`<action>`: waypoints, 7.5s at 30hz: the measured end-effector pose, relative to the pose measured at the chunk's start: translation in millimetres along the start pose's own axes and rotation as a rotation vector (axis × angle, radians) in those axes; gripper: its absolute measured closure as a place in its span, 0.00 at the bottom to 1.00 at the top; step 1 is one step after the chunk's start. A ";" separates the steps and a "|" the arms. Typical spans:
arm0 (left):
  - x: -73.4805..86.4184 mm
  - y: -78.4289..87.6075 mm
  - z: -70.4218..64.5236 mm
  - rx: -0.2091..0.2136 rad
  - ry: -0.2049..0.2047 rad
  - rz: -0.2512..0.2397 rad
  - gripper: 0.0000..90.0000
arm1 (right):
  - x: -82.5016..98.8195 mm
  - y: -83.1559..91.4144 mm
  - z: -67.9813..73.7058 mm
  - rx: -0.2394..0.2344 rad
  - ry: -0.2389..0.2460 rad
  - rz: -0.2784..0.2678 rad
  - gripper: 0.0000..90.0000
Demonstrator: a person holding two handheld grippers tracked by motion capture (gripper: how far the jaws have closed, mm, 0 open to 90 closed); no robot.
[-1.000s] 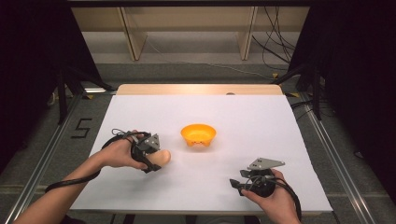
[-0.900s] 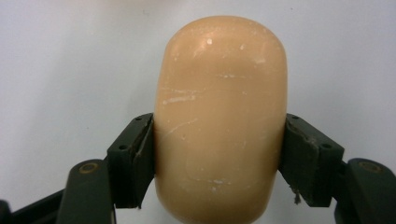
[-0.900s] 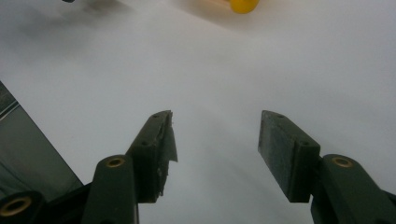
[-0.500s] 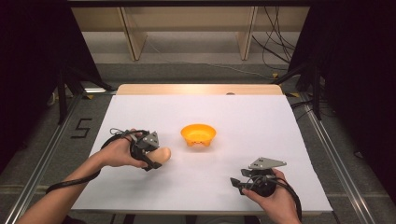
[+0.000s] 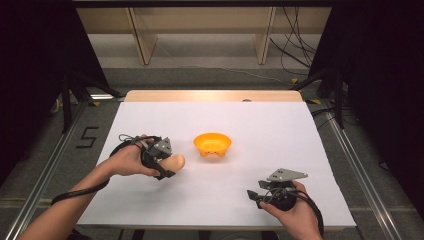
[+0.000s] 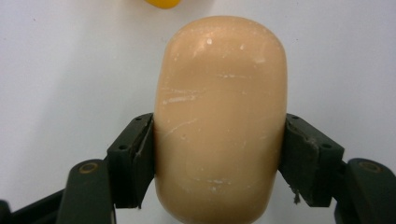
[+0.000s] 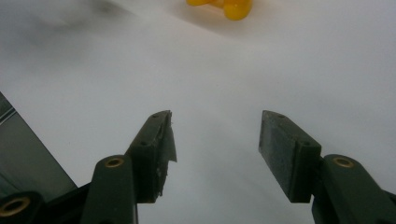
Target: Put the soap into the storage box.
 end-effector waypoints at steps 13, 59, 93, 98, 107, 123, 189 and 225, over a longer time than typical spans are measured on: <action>-7.9 0.5 2.3 -0.002 0.005 -0.010 0.36 | -0.3 1.0 -0.2 0.006 0.008 0.003 0.50; -37.9 3.2 14.3 -0.003 -0.017 -0.030 0.36 | 0.1 0.6 -2.9 0.007 0.030 -0.020 0.50; -54.4 -1.5 21.0 -0.003 -0.033 -0.035 0.36 | -0.1 2.0 -0.7 0.009 -0.014 -0.009 0.49; -56.1 -1.5 21.0 -0.005 -0.028 -0.031 0.36 | -0.3 2.1 -0.7 0.010 -0.015 -0.009 0.49; -61.7 -2.8 22.8 -0.004 -0.040 -0.037 0.36 | -0.3 2.4 -1.5 0.010 -0.010 -0.011 0.49; -68.3 -5.8 25.9 -0.003 -0.047 -0.033 0.36 | -0.4 1.8 -3.3 -0.001 -0.001 -0.024 0.49; -104.7 -27.0 32.2 0.020 -0.101 -0.037 0.36 | -1.0 2.6 -4.7 0.012 0.008 -0.047 0.48; -115.6 -51.9 36.8 0.066 -0.205 -0.026 0.36 | -0.6 2.3 -5.6 0.007 0.007 -0.049 0.48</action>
Point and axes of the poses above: each handheld gripper's, and its own axes: y roughly backward along the jaws, x roughly out of its underside, z roughly to its left, the point moved 1 cm from there along -y, roughly forward along the jaws, and after that the axes turned 15 degrees about -z, right-handed, at the moved point
